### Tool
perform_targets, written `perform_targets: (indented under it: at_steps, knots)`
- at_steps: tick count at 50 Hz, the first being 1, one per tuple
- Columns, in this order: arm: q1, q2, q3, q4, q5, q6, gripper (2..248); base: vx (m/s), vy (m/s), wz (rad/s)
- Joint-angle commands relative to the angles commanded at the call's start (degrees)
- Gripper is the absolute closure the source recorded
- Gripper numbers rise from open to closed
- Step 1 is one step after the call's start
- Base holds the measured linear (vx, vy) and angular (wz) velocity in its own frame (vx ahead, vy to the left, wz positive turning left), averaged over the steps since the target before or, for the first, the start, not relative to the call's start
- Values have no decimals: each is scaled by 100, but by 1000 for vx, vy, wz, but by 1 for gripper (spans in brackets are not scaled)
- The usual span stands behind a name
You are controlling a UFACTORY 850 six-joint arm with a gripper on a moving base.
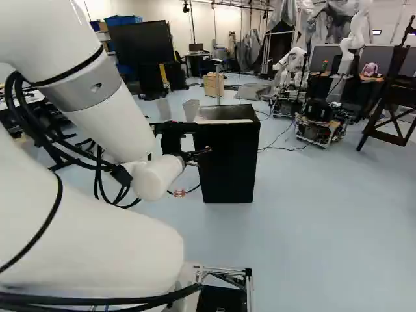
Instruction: Grab a drink from the fridge
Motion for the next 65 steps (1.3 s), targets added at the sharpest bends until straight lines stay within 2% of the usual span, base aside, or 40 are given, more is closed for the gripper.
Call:
perform_targets:
  at_steps: [65]
  knots:
    - [0,0,0,0,0,0,3,79,35,-14]
